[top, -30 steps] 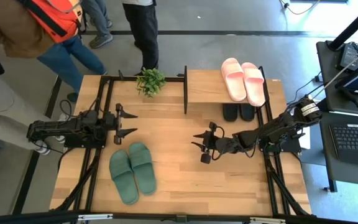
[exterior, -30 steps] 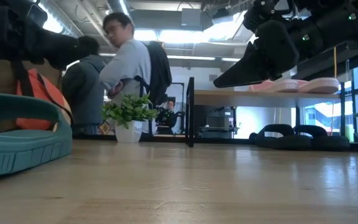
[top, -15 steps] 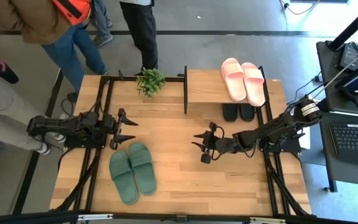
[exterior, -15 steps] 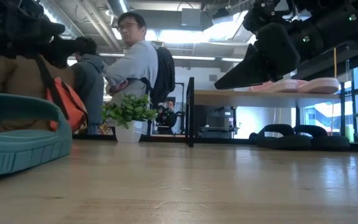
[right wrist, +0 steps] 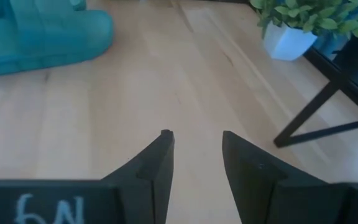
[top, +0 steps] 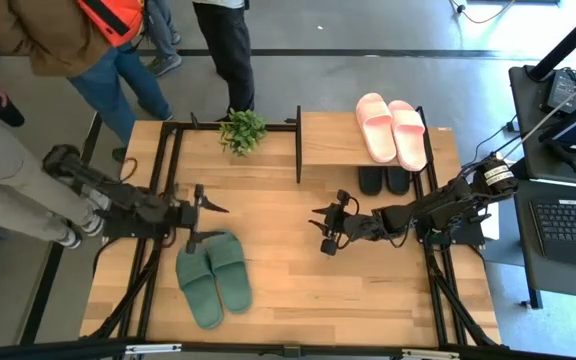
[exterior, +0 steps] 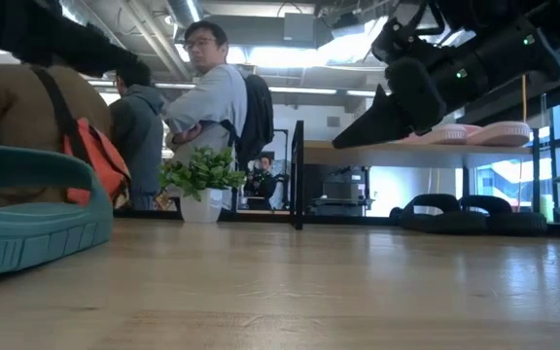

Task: Pick and place slides into the shelf
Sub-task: Put the right green slide under the shelf

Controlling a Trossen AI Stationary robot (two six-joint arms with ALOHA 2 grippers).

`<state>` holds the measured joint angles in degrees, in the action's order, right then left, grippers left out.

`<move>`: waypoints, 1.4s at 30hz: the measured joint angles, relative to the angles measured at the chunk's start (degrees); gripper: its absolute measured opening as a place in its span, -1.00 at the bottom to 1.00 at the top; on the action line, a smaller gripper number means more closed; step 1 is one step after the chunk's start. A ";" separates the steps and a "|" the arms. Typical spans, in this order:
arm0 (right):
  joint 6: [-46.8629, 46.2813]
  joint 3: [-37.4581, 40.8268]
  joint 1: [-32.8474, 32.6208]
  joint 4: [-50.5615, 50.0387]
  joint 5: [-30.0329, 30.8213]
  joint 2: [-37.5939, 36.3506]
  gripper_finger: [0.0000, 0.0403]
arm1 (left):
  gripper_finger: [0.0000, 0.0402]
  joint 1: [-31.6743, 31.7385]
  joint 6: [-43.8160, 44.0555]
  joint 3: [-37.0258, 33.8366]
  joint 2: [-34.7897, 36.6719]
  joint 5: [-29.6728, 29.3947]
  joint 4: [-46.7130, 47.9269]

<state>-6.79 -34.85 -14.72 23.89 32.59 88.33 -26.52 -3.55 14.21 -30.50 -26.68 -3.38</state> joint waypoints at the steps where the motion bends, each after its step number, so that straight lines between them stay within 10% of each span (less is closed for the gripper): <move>1: 0.00 0.00 0.26 -0.25 0.00 0.00 -0.32 | 0.31 -1.69 0.02 1.28 -2.87 -1.86 0.09; 16: 1.68 0.00 1.44 -3.95 -0.08 0.00 -0.32 | 0.31 -17.81 25.56 27.64 -38.94 -17.73 26.30; 30: 1.32 -0.02 1.42 -6.24 -0.25 0.00 -0.32 | 0.31 -19.68 52.73 46.86 -62.37 -11.28 55.74; 42: 0.94 -0.02 1.42 -6.18 -0.25 0.00 -0.32 | 0.31 -17.74 58.68 52.55 -72.61 -6.64 70.08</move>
<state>-5.84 -34.87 -13.30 17.71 32.34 88.33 -44.25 55.13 66.76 -103.10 -33.32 66.70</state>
